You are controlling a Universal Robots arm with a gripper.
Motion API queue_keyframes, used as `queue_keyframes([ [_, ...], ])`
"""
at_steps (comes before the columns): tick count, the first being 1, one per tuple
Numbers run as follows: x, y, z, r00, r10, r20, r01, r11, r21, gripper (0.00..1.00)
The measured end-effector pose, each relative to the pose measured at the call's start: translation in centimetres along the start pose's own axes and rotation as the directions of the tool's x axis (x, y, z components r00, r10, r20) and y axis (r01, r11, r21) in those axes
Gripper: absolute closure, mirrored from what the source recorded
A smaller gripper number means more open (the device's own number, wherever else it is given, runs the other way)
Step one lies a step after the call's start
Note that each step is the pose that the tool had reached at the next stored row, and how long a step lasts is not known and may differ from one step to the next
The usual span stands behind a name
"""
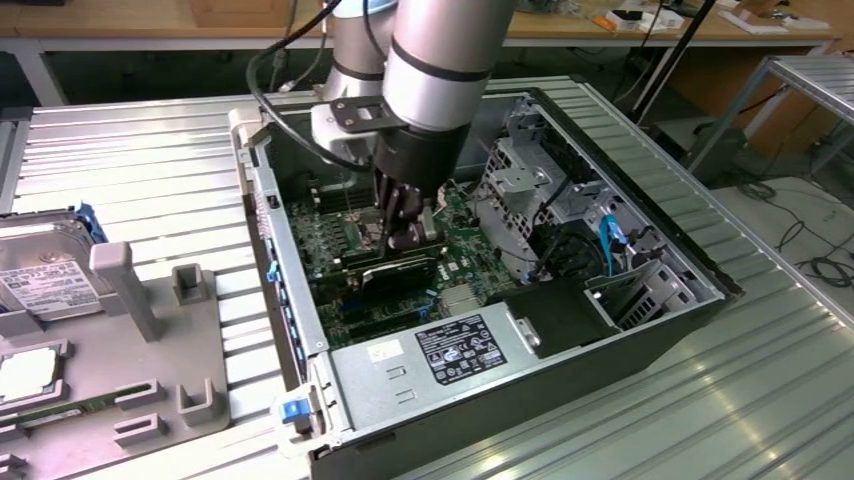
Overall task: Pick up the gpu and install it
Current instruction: 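Press down on the gpu until it lock into place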
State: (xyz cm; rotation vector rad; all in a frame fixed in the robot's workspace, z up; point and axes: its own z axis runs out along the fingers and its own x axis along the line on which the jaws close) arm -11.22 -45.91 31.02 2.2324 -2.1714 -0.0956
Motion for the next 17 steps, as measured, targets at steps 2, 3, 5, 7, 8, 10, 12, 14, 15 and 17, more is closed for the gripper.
queue_keyframes([
  [2,0.0,0.05,-0.86,1.0000,0.000,-0.0002,0.000,1.0000,-0.0006,0.89],
  [3,0.0,0.08,-1.27,1.0000,0.000,-0.0001,0.000,1.0000,-0.0007,0.89],
  [5,-0.1,0.13,-2.10,1.0000,0.000,-0.0001,0.000,1.0000,-0.0010,0.89],
  [7,-0.1,0.16,-2.58,1.0000,0.000,0.0001,0.000,1.0000,-0.0010,0.89],
  [8,-0.1,0.16,-2.58,1.0000,0.000,-0.0001,0.000,1.0000,-0.0010,0.89],
  [10,-0.1,0.16,-2.58,1.0000,0.000,0.0000,0.000,1.0000,-0.0009,0.89],
  [12,-0.1,0.16,-2.59,1.0000,0.000,-0.0001,0.000,1.0000,-0.0010,0.89],
  [14,-0.1,0.17,-2.58,1.0000,0.000,-0.0001,0.000,1.0000,-0.0010,0.89],
  [15,-0.1,0.17,-2.58,1.0000,0.000,-0.0002,0.000,1.0000,-0.0010,0.89],
  [17,-0.1,0.17,-2.59,1.0000,0.000,-0.0002,0.000,1.0000,-0.0010,0.89],
])
